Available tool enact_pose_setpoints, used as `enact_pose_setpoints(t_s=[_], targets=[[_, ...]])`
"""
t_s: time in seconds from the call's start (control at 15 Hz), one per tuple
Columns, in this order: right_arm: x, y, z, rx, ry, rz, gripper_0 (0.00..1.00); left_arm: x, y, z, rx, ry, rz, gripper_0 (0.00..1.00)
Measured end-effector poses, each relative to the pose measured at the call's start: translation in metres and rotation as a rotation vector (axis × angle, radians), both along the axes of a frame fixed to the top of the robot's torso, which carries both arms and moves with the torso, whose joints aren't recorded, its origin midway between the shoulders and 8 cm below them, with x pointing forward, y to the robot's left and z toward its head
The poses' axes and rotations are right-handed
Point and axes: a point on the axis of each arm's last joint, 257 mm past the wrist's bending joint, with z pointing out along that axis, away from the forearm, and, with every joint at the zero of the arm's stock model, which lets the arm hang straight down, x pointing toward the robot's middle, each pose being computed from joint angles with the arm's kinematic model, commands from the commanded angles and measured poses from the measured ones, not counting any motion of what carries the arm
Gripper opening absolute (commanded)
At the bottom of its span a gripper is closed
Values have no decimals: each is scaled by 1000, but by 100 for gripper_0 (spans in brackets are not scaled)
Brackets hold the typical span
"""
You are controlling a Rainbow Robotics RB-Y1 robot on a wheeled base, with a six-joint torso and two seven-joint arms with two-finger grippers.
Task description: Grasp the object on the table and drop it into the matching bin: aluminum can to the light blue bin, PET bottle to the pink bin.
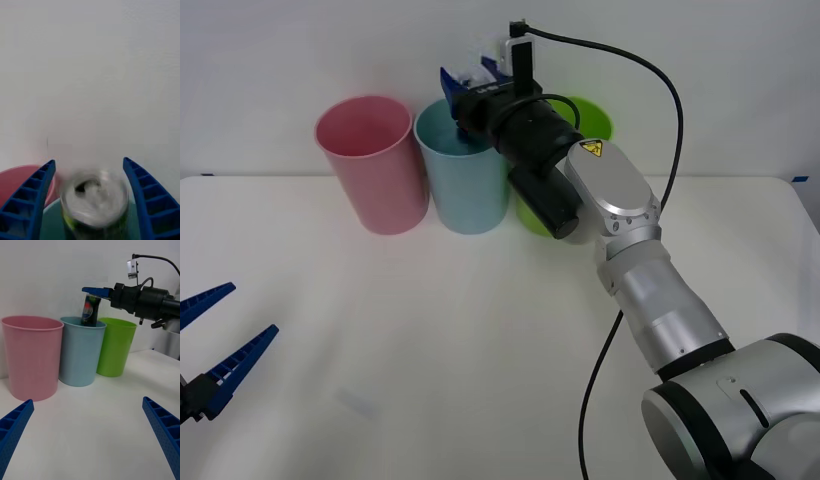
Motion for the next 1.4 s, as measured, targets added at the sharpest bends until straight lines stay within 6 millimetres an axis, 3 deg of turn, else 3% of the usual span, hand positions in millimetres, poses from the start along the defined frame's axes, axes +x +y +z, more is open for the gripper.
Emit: enact_pose_setpoints(t_s=[0.47, 0.73, 1.13, 1.4], targets=[[-5, 4, -3, 3, 1, 23, 100, 0, 0, 0, 0, 0, 0, 100], [-37, 7, -3, 22, -35, 79, 100, 0, 0, 0, 0, 0, 0, 100], [-86, -36, -25, -27, -72, 133, 100, 0, 0, 0, 0, 0, 0, 100], [-123, -79, -47, -73, -79, 133, 100, 0, 0, 0, 0, 0, 0, 100]])
